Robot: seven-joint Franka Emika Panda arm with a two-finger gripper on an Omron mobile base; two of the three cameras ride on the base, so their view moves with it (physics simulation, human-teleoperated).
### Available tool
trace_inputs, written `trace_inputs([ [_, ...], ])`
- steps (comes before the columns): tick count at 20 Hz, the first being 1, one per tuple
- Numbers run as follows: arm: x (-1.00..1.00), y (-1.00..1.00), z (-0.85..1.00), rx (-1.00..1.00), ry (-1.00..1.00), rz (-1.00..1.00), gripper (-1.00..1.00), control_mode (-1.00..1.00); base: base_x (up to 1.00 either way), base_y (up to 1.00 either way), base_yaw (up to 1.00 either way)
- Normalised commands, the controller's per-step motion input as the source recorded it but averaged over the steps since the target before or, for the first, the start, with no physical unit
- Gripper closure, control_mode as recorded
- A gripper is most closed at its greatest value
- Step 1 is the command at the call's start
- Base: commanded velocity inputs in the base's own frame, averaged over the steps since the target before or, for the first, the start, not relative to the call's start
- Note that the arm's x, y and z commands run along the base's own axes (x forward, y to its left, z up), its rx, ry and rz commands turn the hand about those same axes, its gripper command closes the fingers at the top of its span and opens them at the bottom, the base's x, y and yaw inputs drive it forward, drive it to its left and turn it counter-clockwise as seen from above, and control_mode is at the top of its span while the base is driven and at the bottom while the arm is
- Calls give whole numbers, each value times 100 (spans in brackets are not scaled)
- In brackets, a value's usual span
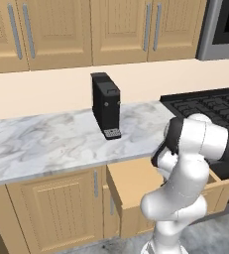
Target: Pick up the knife from the drawer and place it on the cutting board. Then place the meat from the plate to the cutting board.
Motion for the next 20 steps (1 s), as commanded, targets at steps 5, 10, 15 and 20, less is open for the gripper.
trace_inputs([
  [5,-18,0,85,-5,0,-14,100,-100,0,0,0],
  [10,-14,0,92,-3,0,-13,100,-100,0,0,0],
  [15,-22,-4,99,0,1,-12,100,-100,0,0,0],
  [20,-41,-5,99,0,1,-4,100,-100,0,0,0],
])
